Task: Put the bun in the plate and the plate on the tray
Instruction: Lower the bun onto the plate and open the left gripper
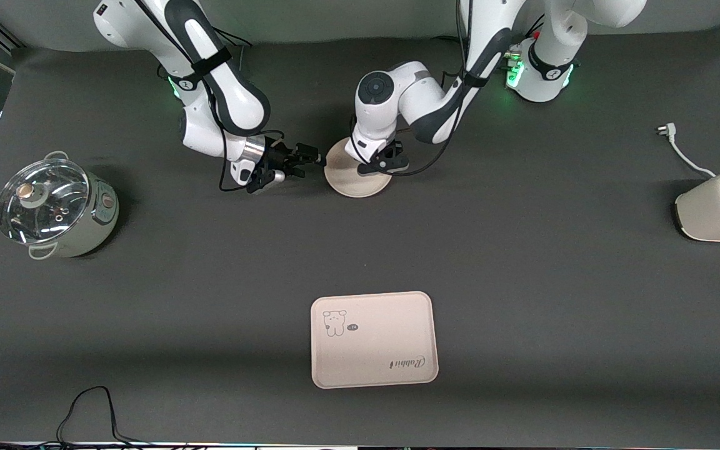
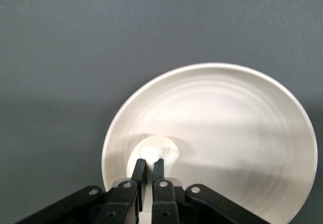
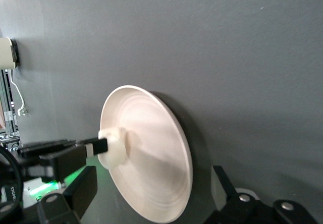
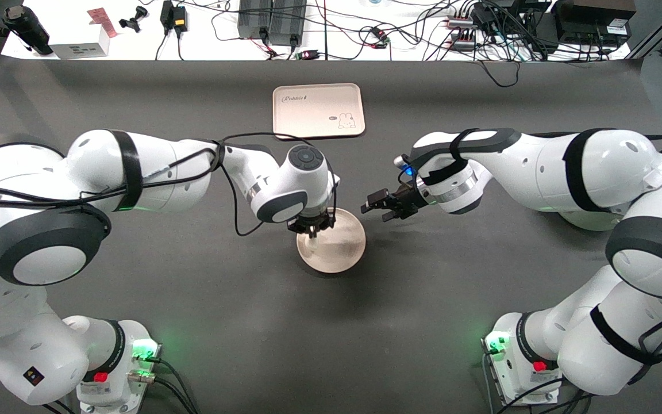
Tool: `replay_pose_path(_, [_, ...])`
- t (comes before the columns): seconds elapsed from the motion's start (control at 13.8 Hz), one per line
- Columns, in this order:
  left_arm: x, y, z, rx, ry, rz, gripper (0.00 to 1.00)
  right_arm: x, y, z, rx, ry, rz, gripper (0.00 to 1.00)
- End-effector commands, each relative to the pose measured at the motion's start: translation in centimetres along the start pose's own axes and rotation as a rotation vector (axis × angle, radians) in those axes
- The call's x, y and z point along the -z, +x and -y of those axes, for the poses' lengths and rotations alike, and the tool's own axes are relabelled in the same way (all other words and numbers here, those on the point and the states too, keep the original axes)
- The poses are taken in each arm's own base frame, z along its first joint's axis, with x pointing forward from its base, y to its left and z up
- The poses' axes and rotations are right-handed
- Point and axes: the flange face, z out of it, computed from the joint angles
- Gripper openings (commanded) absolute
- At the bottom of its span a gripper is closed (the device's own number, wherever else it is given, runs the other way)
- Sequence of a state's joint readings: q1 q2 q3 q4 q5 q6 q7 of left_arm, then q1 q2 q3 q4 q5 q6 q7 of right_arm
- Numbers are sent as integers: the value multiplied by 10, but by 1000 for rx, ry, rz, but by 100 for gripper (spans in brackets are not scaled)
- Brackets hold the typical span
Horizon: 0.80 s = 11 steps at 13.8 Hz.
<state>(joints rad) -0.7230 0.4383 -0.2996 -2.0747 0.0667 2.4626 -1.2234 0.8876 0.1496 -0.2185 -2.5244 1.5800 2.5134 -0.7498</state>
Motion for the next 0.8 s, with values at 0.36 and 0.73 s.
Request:
replay_pose_path(0.36, [67,38,4,74,11,-39,100,-3,-5,-5,7,-6,-7,100])
replay_pose_path(0.73, [207,157,74,91,64,-33,100,-22,-17,-15,-2,-8,-31,100])
